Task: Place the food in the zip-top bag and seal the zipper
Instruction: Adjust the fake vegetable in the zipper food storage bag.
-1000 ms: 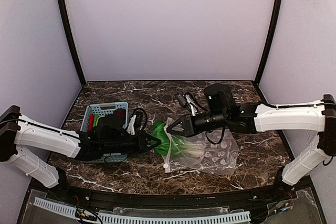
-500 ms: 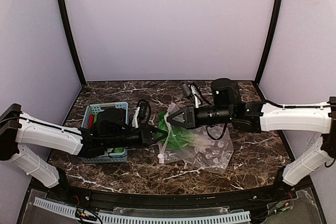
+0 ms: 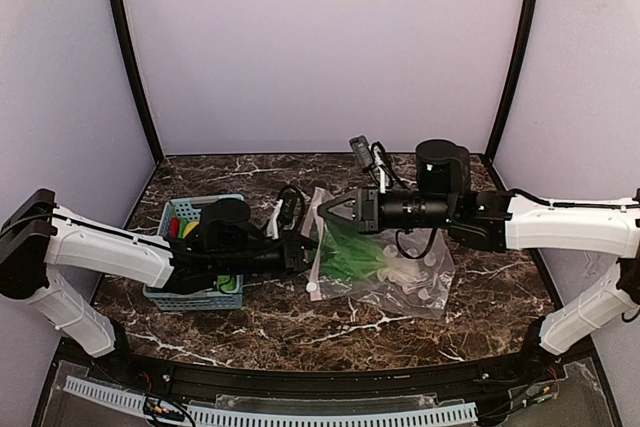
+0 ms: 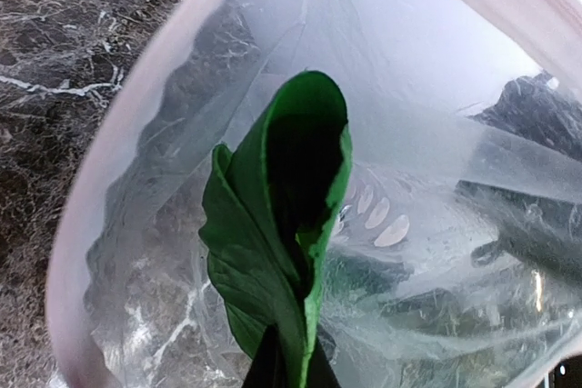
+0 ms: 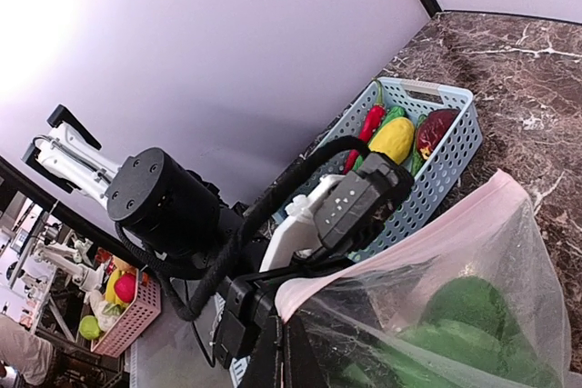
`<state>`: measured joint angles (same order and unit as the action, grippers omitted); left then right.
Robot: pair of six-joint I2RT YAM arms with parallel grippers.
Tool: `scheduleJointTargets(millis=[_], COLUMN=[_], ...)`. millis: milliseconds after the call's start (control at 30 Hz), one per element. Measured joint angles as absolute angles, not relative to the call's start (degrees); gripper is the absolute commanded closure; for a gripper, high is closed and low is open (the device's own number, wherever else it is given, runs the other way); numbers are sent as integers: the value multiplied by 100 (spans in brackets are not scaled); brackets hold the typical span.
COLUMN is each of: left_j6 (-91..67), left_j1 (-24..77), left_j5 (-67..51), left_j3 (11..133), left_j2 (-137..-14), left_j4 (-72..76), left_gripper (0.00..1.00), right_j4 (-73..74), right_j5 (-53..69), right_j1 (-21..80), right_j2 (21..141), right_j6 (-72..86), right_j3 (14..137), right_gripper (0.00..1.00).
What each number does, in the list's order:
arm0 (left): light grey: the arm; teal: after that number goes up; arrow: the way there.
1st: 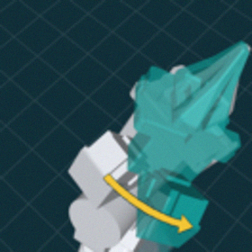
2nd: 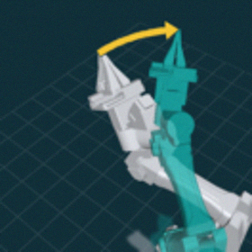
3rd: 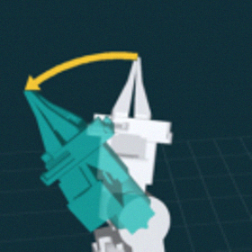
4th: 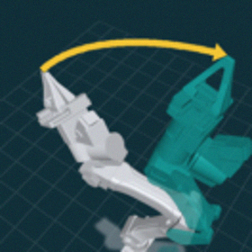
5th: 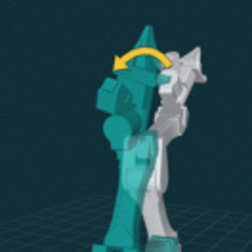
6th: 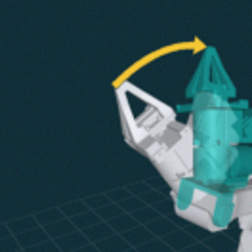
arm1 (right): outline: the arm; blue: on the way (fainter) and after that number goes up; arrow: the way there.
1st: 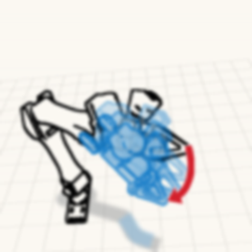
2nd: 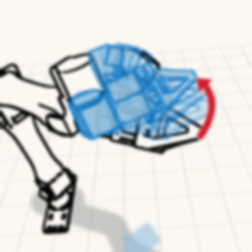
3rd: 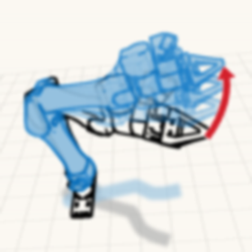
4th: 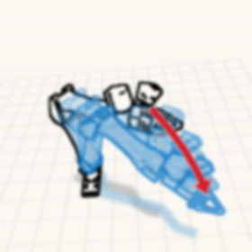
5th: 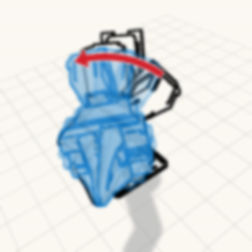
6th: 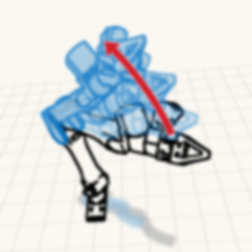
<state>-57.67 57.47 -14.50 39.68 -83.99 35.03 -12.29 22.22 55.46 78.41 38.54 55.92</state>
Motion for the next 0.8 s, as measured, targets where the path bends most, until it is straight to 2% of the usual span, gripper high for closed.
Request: scheduleJointTargets(millis=[200,333,400,500,633,800], left_j6=[-5690,-5572,-5505,-5328,-5179,-5009], left_j1=[5749,5749,5749,5747,5749,5749], left_j5=[-1793,-1879,-1837,-1603,-1299,-1041], left_j3=[4512,4665,4674,4644,4469,4244], left_j2=[-8831,-8899,-8892,-8796,-8302,-7441], left_j4=[3406,3234,3065,2495,1933,1352], left_gripper=[99,95,88,70,52,39], right_j4=[-1253,-1240,-1238,-1192,-1094,-1059], right_j5=[2252,2239,2191,2036,1872,1809], right_j1=[5546,5546,5546,5544,5533,5509], right_j2=[8001,8036,8036,8001,7881,7826], right_j6=[3852,3852,3852,3848,3848,3846], right_j3=[5592,5588,5579,5494,5277,5135], right_gripper=[100,100,100,100,100,100])
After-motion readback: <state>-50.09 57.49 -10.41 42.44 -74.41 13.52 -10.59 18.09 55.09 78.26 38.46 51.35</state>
